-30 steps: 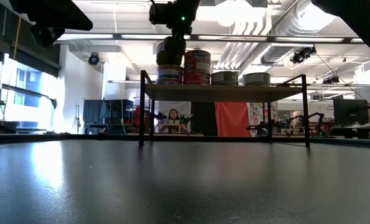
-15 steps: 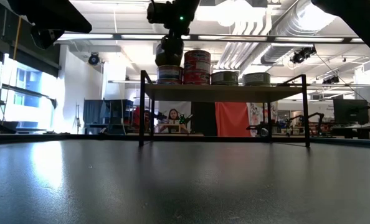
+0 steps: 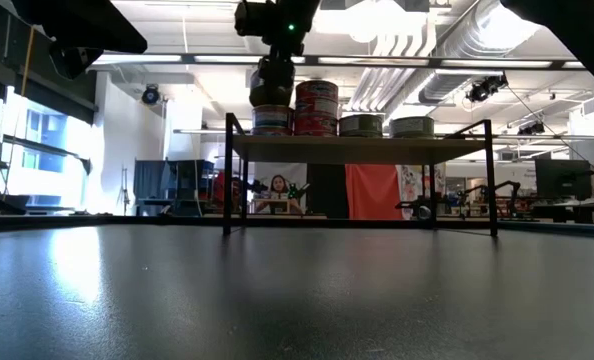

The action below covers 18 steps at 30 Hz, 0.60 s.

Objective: Stack canned seafood by type on shelf
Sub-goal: Stack the blue-pink tuna can on top of the blue-pink tuna can on the shelf

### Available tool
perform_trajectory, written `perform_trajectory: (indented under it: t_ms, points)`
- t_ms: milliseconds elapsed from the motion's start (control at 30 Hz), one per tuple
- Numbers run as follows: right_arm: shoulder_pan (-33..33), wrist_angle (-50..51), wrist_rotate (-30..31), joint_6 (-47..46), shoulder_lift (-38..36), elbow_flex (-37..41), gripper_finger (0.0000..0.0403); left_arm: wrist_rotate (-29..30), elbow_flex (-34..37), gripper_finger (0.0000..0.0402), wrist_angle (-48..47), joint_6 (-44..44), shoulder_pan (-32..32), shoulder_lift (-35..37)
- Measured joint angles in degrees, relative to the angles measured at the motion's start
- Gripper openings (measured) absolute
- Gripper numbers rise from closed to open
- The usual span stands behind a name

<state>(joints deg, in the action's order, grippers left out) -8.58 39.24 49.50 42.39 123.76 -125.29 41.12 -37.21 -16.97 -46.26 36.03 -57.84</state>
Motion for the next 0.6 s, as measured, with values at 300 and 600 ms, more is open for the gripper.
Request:
perform_trajectory:
  t_ms: [300, 600]
  points:
    - [0.0, -5.07, 3.83, 3.36, 0.11, 0.0, 0.0171, -0.57, 0.0, 0.0, 0.02, -0.02, 0.0, 0.0]
    - [-1.9, -4.25, 3.85, 5.79, 0.11, 0.02, 0.0183, -0.57, 0.0, 0.0, 0.0, -0.02, 0.0, 0.0]
